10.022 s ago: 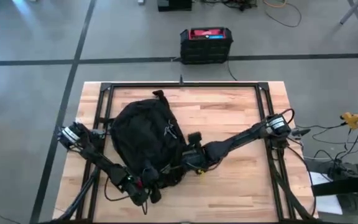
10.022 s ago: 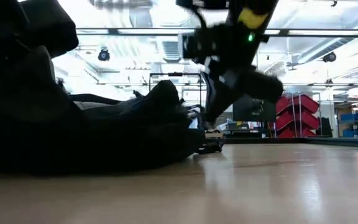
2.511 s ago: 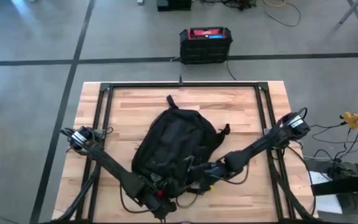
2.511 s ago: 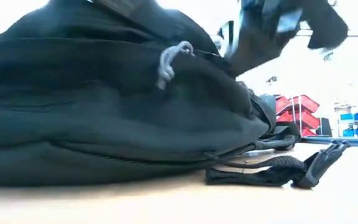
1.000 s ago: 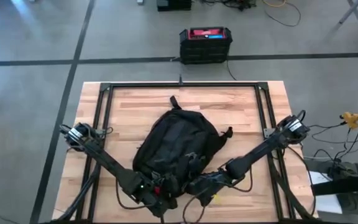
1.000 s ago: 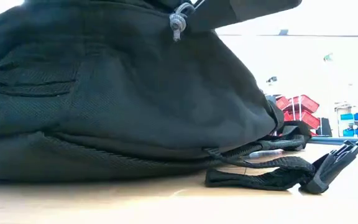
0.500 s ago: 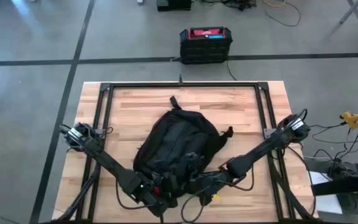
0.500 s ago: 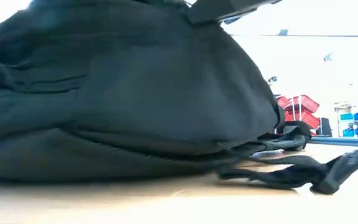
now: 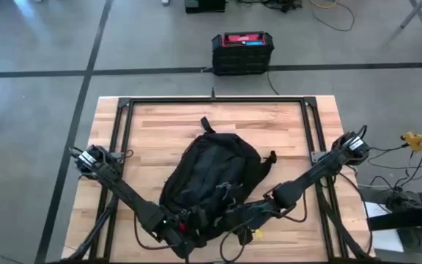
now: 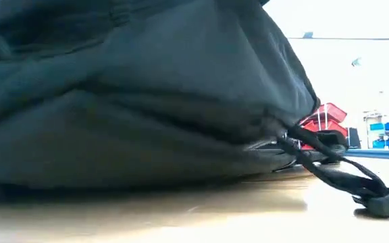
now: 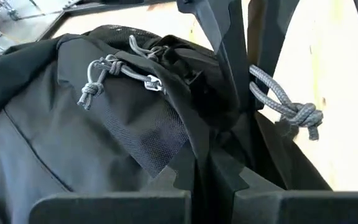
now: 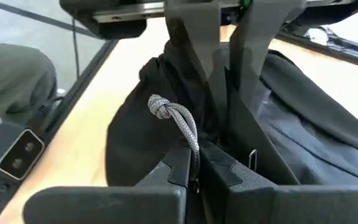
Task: Unpack backpack
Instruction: Close the black backpack
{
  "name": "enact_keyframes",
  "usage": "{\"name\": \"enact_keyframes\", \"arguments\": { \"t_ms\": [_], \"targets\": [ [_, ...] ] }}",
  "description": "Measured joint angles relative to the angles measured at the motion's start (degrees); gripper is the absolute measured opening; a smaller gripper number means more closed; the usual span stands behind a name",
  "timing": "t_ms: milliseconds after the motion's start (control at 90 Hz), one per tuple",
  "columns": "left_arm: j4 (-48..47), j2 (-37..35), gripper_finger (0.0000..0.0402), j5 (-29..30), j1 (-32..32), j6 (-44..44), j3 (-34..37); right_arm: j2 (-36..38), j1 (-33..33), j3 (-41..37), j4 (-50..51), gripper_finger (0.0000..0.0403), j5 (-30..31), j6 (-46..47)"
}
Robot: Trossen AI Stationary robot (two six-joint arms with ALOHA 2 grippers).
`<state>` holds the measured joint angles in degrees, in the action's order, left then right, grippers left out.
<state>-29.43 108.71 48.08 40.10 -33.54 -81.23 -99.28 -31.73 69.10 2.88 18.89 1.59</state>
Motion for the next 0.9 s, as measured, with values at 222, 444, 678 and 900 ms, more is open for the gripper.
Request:
{"name": "enact_keyframes", "arguments": {
  "t_ms": [222, 444, 678, 900],
  "targets": [
    [-0.1, 0.1, 0.0002, -0.2, 0.1, 0.0, 0.2, -2.9, 1.7, -0.1, -7.0, 0.0003, -4.7, 1.8],
    [0.3, 0.2, 0.0002, 0.1, 0.1, 0.0, 0.3, -5.8, 2.6, 0.0, -11.8, 0.0013, -5.8, 2.9],
    [3.5, 0.2, 0.0002, 0.9, -0.1, 0.0, 2.0, -5.9, 2.9, 0.0, -16.2, 0.0003, -5.9, 3.0],
    [3.1, 0.2, 0.0002, 1.1, 0.8, -0.4, 2.3, -5.3, 2.8, 0.0, -9.4, 0.0001, -2.1, 5.2]
  ]
}}
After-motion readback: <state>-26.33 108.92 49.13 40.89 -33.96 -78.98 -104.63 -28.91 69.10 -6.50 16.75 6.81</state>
